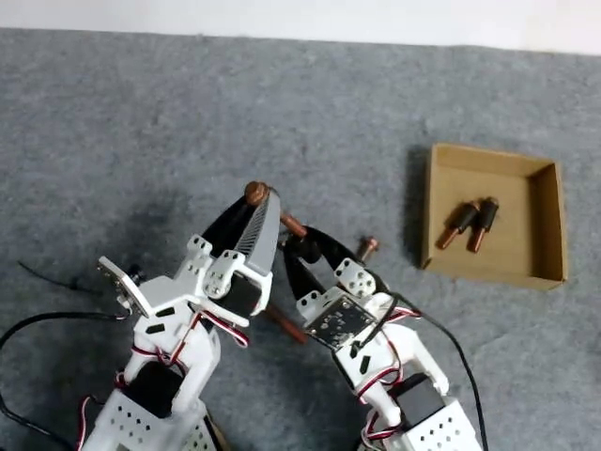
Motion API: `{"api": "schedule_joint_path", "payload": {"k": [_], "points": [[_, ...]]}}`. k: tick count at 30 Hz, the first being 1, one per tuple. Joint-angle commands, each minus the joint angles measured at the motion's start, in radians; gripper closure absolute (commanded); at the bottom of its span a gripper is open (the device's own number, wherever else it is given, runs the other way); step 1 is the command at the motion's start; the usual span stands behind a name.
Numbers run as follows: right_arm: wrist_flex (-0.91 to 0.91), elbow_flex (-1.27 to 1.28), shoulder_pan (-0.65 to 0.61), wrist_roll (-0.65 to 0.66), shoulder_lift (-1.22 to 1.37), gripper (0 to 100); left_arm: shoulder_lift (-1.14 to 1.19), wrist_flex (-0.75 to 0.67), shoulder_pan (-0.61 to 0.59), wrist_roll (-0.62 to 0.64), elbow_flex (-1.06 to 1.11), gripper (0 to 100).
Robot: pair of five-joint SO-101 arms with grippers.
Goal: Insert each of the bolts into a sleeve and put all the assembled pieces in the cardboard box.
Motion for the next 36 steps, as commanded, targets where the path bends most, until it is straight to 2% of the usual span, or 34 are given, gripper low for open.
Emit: {"api": "schedule_joint_path", "payload": {"k": [1, 13, 19, 36], "points": [[0.002, 0.136, -0.007, 0.012, 0.001, 99.4, -0.022, 0.02, 0.021, 0.008, -0.024, 100], [0.001, 0.136, -0.007, 0.012, 0.001, 99.4, -0.021, 0.075, 0.019, 0.005, -0.019, 100], [0.001, 0.136, -0.005, 0.012, -0.002, 99.4, -0.021, 0.081, -0.033, 0.005, -0.016, 100], [-0.001, 0.136, 0.022, 0.008, -0.008, 99.4, -0.019, 0.114, -0.001, 0.006, 0.025, 100]]}}
